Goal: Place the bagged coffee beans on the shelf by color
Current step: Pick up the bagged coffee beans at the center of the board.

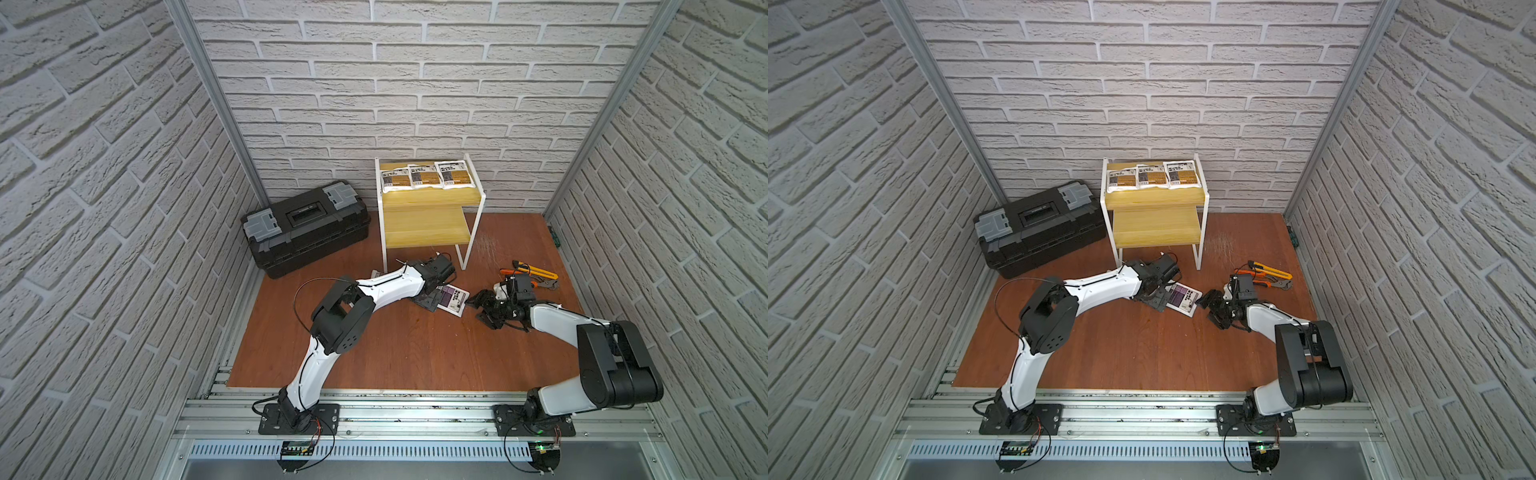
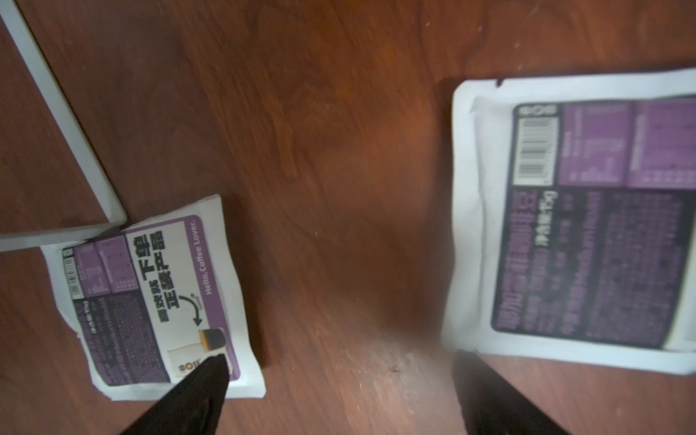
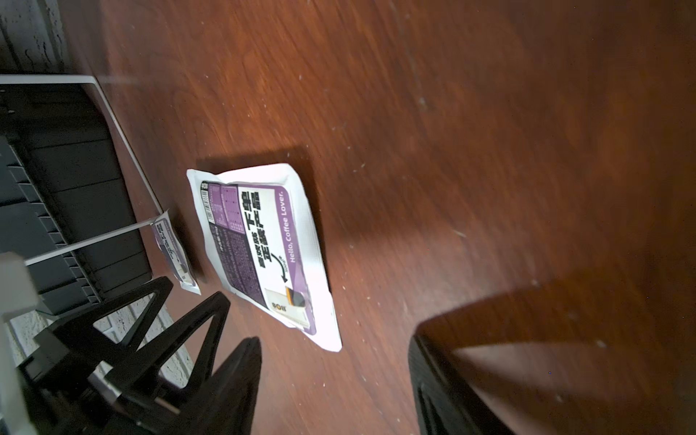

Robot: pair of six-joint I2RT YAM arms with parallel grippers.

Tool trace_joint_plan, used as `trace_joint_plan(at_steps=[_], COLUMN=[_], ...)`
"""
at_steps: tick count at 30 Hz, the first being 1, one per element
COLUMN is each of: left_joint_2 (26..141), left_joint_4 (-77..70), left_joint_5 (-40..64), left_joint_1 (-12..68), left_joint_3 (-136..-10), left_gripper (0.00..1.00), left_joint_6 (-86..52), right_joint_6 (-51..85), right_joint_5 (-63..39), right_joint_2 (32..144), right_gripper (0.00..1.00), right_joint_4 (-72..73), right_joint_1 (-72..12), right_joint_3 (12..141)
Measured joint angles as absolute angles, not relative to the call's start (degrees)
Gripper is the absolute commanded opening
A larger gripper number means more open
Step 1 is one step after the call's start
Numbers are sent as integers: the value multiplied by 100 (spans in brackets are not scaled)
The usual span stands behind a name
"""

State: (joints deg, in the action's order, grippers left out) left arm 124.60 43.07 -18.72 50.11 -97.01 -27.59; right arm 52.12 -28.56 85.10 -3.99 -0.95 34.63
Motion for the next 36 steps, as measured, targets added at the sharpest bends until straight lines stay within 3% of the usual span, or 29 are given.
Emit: trace_joint_plan(at_steps=[22,33,36], left_joint_2=[12693,12691,12693], left_joint_4=[4285,4250,4230], left_joint_5=[-1741,-1660,-1651], left_joint_1=[4875,4875,4873], left_joint_3=[-9933,-9933,-9933], left_gripper=[98,99,98], left_joint_6=[-2556,-2545,-2543], right_joint_6=[5690,5795,5791], right_joint_5=[-3616,-3601,-3590], right_joint_2=[9445,9760,9782], right_gripper=[63,12,4], right_joint_4=[1614,1874,1844], right_joint_1=[-84,-71,-67], right_joint_3=[3406,3328,3304])
